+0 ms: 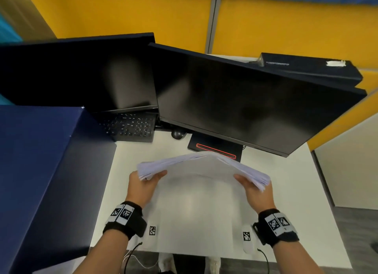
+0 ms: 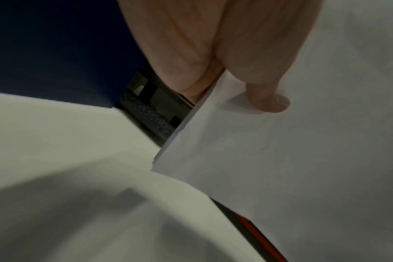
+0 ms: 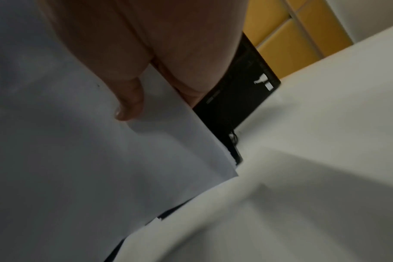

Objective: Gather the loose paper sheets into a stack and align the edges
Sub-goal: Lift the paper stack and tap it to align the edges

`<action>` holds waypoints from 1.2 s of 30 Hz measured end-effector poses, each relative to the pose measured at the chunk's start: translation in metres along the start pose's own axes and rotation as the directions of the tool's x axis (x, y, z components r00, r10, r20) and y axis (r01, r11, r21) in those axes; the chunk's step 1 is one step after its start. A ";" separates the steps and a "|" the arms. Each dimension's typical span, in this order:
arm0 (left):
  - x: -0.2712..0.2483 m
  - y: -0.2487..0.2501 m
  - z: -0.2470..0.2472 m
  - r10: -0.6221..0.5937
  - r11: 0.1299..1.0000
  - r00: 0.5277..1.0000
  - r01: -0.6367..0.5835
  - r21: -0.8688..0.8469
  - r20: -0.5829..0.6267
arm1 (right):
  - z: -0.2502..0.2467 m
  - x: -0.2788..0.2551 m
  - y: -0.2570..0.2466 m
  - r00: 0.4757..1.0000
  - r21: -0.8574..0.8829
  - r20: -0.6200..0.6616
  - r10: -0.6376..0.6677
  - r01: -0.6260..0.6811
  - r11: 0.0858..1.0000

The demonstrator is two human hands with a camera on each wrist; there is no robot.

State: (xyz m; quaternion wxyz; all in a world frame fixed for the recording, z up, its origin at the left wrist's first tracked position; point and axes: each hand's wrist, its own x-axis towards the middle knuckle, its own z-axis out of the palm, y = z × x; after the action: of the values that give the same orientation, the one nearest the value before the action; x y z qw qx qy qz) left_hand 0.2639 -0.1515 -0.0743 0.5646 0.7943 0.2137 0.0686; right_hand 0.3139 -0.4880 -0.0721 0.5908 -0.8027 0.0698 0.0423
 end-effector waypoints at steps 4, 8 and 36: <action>-0.004 0.000 0.003 -0.013 0.999 0.999 0.014 0.029 -0.030 | 0.004 0.000 -0.001 1.000 -0.033 0.000 -0.015 0.015 0.999; -0.008 -0.003 0.010 -0.153 0.987 0.986 0.150 -0.053 -0.060 | 0.014 -0.002 0.003 0.998 -0.002 0.016 0.057 -0.057 0.998; -0.010 0.021 -0.011 0.057 0.992 0.996 -0.065 -0.107 -0.071 | -0.001 -0.006 -0.023 0.995 0.084 -0.001 -0.102 0.102 0.991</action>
State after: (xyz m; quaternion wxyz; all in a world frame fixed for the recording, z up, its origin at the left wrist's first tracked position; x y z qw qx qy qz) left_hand 0.2569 -0.1519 -0.0499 0.5973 0.7656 0.2042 0.1241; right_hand 0.3120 -0.4820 -0.0490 0.6257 -0.7794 0.0295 0.0103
